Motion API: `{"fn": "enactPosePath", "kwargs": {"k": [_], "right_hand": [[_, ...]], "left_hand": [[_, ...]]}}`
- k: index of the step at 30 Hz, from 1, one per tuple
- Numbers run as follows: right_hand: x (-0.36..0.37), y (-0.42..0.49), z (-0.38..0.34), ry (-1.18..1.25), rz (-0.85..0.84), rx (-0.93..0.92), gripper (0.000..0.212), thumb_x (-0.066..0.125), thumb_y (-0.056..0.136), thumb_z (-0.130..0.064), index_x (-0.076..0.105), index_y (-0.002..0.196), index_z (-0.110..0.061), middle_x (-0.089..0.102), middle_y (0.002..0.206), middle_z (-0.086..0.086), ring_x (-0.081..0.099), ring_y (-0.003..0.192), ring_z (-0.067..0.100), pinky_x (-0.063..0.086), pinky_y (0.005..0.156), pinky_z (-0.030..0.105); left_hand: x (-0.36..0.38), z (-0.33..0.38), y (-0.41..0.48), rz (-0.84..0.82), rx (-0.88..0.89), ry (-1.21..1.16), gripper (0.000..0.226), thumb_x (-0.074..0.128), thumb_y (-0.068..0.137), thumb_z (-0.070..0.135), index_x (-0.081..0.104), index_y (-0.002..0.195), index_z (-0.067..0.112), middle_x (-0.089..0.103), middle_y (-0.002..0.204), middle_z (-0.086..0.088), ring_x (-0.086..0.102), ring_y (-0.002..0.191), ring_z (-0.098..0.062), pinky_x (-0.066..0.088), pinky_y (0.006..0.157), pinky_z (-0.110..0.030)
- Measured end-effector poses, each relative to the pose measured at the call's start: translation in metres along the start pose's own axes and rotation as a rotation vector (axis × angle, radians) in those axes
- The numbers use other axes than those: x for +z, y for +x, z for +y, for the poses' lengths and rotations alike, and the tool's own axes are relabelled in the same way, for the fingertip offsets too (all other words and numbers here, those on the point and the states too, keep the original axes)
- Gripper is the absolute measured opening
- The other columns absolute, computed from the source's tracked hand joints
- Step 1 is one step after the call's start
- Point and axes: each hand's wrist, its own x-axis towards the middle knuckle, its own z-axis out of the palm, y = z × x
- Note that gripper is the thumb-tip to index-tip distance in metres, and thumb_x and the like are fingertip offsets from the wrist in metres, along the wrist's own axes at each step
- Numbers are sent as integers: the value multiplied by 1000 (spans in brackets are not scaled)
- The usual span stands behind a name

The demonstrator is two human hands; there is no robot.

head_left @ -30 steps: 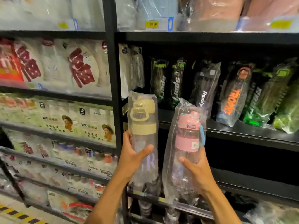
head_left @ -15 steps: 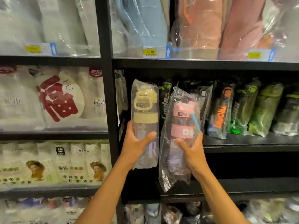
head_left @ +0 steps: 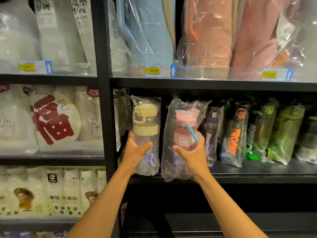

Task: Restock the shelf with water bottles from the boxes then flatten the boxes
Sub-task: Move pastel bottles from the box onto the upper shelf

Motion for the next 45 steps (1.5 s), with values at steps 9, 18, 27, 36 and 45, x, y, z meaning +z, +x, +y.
{"fn": "enactPosePath", "kwargs": {"k": [9,18,27,36,45], "right_hand": [[18,28,23,-60,47,22,105,91,79,-26,18,154,-26,36,132,-12,37,124,5,35,96,13],[3,35,48,-74,-127,123,95,86,84,-31,25,158,-26,41,151,-9,41,137,11,39,105,23],[6,56,53,-267,-99,94,55,90,79,-28,49,116,-25,59,106,-11,56,90,6,51,76,20],[2,62,60,-406,-141,178,56,88,80,-41,50,111,-12,63,104,1,61,89,17,47,65,25],[4,57,54,-365,-147,211,61,85,84,-38,44,120,-10,60,116,5,61,101,21,49,69,21]], "left_hand": [[16,-19,17,59,6,64,108,76,68,36,23,160,18,46,154,-7,47,142,-23,39,119,-48],[11,-40,20,-35,-5,222,97,93,75,18,25,143,35,46,134,21,46,127,-8,41,98,-13],[16,-55,37,12,-41,243,106,94,66,34,31,151,25,53,147,0,54,133,-20,45,114,-44],[17,-64,42,-21,-90,250,79,84,85,17,30,142,26,44,134,10,46,126,-12,35,101,-26],[16,-60,37,22,-93,253,81,87,83,23,34,145,21,47,133,10,47,122,-11,37,99,-27]]}}
